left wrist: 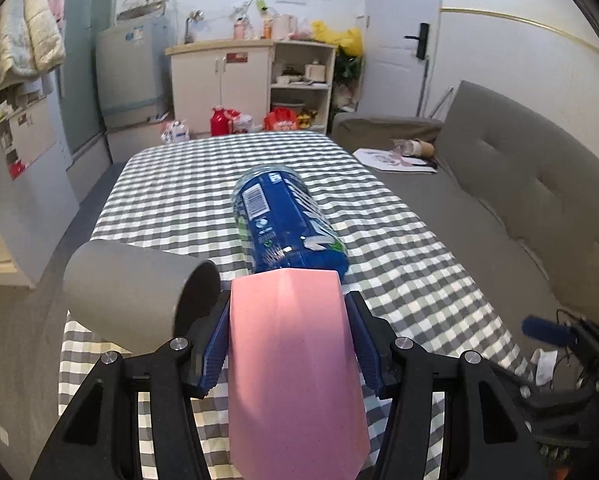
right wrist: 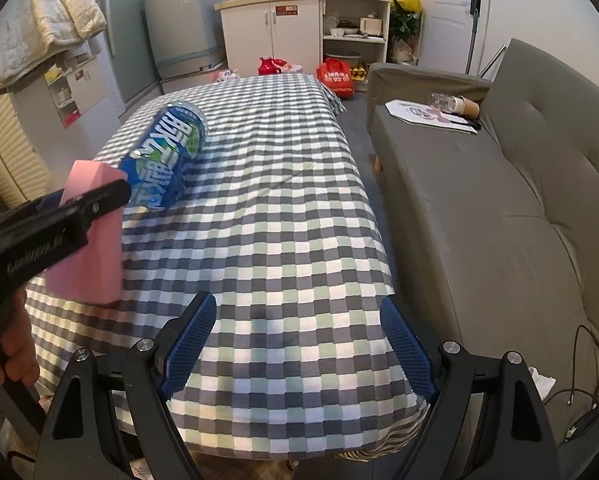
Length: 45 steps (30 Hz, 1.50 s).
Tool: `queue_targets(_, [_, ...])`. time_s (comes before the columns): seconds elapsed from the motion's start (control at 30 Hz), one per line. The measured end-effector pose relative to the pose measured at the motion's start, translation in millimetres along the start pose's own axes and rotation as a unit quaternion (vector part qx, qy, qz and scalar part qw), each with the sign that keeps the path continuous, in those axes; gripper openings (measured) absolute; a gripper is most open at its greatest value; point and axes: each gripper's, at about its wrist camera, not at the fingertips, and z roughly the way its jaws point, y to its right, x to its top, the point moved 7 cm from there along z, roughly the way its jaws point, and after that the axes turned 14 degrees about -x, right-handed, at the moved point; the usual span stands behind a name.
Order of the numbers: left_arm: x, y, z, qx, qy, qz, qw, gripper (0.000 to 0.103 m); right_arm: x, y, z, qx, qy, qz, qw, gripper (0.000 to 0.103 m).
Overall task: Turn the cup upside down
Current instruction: 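Rotate the held pink cup with the left tool so its opening faces down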
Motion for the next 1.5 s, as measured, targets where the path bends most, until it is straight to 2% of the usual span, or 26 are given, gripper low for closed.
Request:
queue_targets(0.2, [-24.4,9.0,-7.9,-0.007,-0.043,0.012,0.999,0.057,5.6,-4.6,1.7,0.002,0.002,-0.003,1.0,0.084])
queue_targets(0.37, [-50.5,5.7,-15.1,-0.025,-0.097,-0.024,0.9947,0.057,7.2,-6.9,-4.3,0.004,0.006,-0.002,1.0,0.084])
queue_targets(0.4, [-51.8,5.3,-15.7,-0.026,-0.106,-0.03,0.9936,0.06,7.4,-7.2,-6.1,0.004,0.007,-0.003,1.0,0.084])
queue_targets(0.43, [-53.2,4.0,-14.0,-0.024,-0.127,-0.042,0.9907,0.064,8.3,-7.7,-8.5,0.003,0.009,-0.004,1.0,0.084])
queue_targets(0.47, [-53.9,1.9,-12.6,-0.018,-0.144,-0.053,0.988,0.074,7.6,-8.3,-10.7,0.004,0.011,-0.004,1.0,0.084])
queue_targets(0.5, [-53.7,0.3,-12.0,-0.014,-0.154,-0.064,0.9859,0.079,7.7,-8.1,-12.1,0.004,0.012,-0.004,1.0,0.084])
queue_targets(0.67, [-39.6,-7.2,-15.3,-0.005,-0.207,-0.109,0.9723,0.08,9.3,-8.0,-20.3,0.003,0.018,-0.004,1.0,0.084])
queue_targets(0.83, [-31.7,-18.1,-9.4,-0.004,-0.272,-0.162,0.9485,0.08,9.9,-7.3,-21.7,0.006,0.018,0.0,1.0,0.084])
queue_targets(0.97, [-35.6,-17.2,3.9,-0.013,-0.312,-0.163,0.9358,0.08,9.1,-6.6,-19.3,0.009,0.015,0.002,1.0,0.084])
queue_targets(1.07, [-47.2,-11.6,20.8,-0.02,-0.352,-0.159,0.9221,0.076,8.6,-4.8,-18.2,0.01,0.014,0.003,1.0,0.084])
queue_targets(1.1, [-51.2,-10.0,23.3,-0.024,-0.362,-0.157,0.9183,0.063,8.6,-3.7,-17.7,0.01,0.014,0.005,1.0,0.084])
queue_targets(1.13, [-53.1,-8.3,24.6,-0.029,-0.367,-0.154,0.9168,0.057,8.3,-2.3,-17.0,0.009,0.014,0.006,1.0,0.084])
queue_targets(1.17, [-52.4,-7.3,25.1,-0.031,-0.365,-0.152,0.918,0.057,8.4,-1.4,-16.4,0.009,0.014,0.007,1.0,0.084])
queue_targets(1.23, [-44.8,-4.4,23.1,-0.04,-0.345,-0.147,0.9263,0.057,8.2,-0.3,-15.1,0.007,0.013,0.007,1.0,0.084])
queue_targets(1.37, [-14.7,1.7,11.6,-0.045,-0.263,-0.117,0.9564,0.056,6.6,-1.4,-13.6,0.007,0.011,0.006,1.0,0.084])
queue_targets(1.43, [-1.1,4.4,3.6,-0.036,-0.214,-0.096,0.9713,0.056,6.3,-2.8,-14.3,0.007,0.011,0.004,1.0,0.084])
queue_targets(1.5, [8.9,6.4,-3.8,-0.035,-0.162,-0.079,0.9829,0.056,6.7,-3.7,-16.0,0.005,0.014,0.003,1.0,0.084])
